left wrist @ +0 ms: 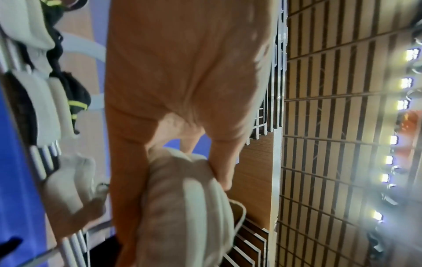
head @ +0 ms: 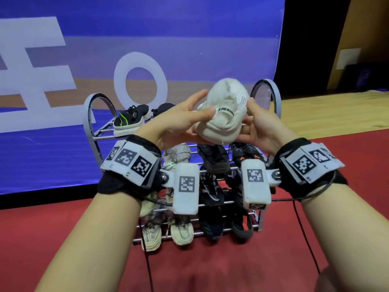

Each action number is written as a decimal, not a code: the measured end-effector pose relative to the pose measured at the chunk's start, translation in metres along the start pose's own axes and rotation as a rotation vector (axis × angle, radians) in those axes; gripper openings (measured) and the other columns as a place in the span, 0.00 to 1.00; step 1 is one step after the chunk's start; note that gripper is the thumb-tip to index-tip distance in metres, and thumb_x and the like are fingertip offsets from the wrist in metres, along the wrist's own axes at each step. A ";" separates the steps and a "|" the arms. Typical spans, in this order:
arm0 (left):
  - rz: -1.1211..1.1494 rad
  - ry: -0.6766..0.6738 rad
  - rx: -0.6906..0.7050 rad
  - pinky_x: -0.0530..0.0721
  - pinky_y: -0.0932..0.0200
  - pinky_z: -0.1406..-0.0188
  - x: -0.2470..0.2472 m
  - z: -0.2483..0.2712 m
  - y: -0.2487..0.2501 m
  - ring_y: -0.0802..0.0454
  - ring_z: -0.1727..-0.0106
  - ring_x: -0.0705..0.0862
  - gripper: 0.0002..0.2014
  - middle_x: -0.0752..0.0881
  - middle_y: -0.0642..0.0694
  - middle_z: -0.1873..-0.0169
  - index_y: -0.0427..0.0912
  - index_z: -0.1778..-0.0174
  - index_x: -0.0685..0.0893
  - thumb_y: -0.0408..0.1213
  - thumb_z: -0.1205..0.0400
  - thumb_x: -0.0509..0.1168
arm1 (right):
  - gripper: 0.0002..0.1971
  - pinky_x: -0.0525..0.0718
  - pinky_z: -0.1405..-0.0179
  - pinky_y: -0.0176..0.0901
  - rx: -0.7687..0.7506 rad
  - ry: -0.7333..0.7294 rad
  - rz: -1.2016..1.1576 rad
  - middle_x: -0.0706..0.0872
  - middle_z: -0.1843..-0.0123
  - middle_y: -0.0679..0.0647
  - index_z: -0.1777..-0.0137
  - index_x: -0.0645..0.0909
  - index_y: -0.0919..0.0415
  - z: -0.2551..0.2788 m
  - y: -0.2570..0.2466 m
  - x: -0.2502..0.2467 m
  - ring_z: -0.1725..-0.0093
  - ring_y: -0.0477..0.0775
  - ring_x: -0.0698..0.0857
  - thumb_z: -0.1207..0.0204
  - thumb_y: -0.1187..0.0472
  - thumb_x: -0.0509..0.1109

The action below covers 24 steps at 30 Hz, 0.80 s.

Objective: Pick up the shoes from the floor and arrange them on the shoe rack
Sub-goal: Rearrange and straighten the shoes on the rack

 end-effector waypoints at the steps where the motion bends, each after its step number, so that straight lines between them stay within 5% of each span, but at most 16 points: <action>1: 0.056 0.039 0.002 0.89 0.50 0.57 0.004 -0.004 -0.001 0.49 0.50 0.87 0.30 0.78 0.47 0.30 0.54 0.19 0.59 0.33 0.16 0.60 | 0.23 0.89 0.61 0.51 0.019 0.010 0.006 0.88 0.55 0.54 0.45 0.79 0.56 0.000 0.001 -0.002 0.63 0.52 0.88 0.15 0.41 0.48; 6: 0.061 0.149 0.016 0.89 0.51 0.57 0.024 -0.026 -0.014 0.47 0.49 0.86 0.34 0.74 0.44 0.26 0.55 0.18 0.58 0.33 0.18 0.64 | 0.32 0.84 0.66 0.46 0.134 -0.023 0.157 0.87 0.59 0.52 0.45 0.80 0.53 0.006 0.001 -0.010 0.64 0.51 0.89 0.22 0.29 0.46; 9: 0.059 0.205 0.059 0.87 0.47 0.48 0.030 -0.037 -0.017 0.46 0.43 0.86 0.35 0.75 0.47 0.26 0.53 0.18 0.57 0.32 0.18 0.65 | 0.33 0.81 0.69 0.43 0.165 -0.050 0.175 0.85 0.61 0.52 0.47 0.79 0.54 0.007 0.006 -0.014 0.64 0.53 0.83 0.24 0.28 0.46; 13: -0.011 0.227 0.170 0.84 0.44 0.39 0.040 -0.049 -0.019 0.47 0.34 0.82 0.35 0.70 0.55 0.27 0.51 0.17 0.55 0.30 0.17 0.64 | 0.24 0.82 0.76 0.38 0.103 -0.013 0.124 0.84 0.73 0.45 0.56 0.80 0.49 0.005 0.012 -0.013 0.74 0.48 0.78 0.21 0.32 0.52; 18: -0.119 0.159 0.200 0.82 0.43 0.37 0.043 -0.070 -0.030 0.45 0.32 0.81 0.35 0.67 0.49 0.21 0.57 0.18 0.55 0.35 0.18 0.65 | 0.18 0.82 0.74 0.38 0.014 0.106 0.128 0.82 0.67 0.49 0.49 0.79 0.54 -0.003 0.017 -0.019 0.75 0.47 0.77 0.17 0.42 0.55; 22: -0.289 0.162 0.183 0.82 0.63 0.54 0.043 -0.086 -0.038 0.53 0.45 0.83 0.34 0.69 0.43 0.22 0.60 0.18 0.53 0.48 0.17 0.63 | 0.17 0.84 0.78 0.36 -0.004 0.199 0.060 0.83 0.62 0.54 0.51 0.79 0.59 -0.012 0.018 -0.028 0.73 0.49 0.77 0.15 0.47 0.56; 24: -0.343 0.191 0.168 0.79 0.57 0.36 0.040 -0.094 -0.042 0.50 0.34 0.80 0.37 0.69 0.42 0.23 0.57 0.17 0.53 0.55 0.20 0.63 | 0.17 0.84 0.79 0.35 -0.005 0.235 0.039 0.83 0.62 0.55 0.54 0.78 0.59 -0.018 0.017 -0.034 0.74 0.49 0.76 0.15 0.47 0.56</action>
Point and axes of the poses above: each hand's wrist, its own z-axis away from the middle knuckle, its own x-axis out of the palm, y = z × x, the point moved 2 cm from there along -z, towards the middle knuckle
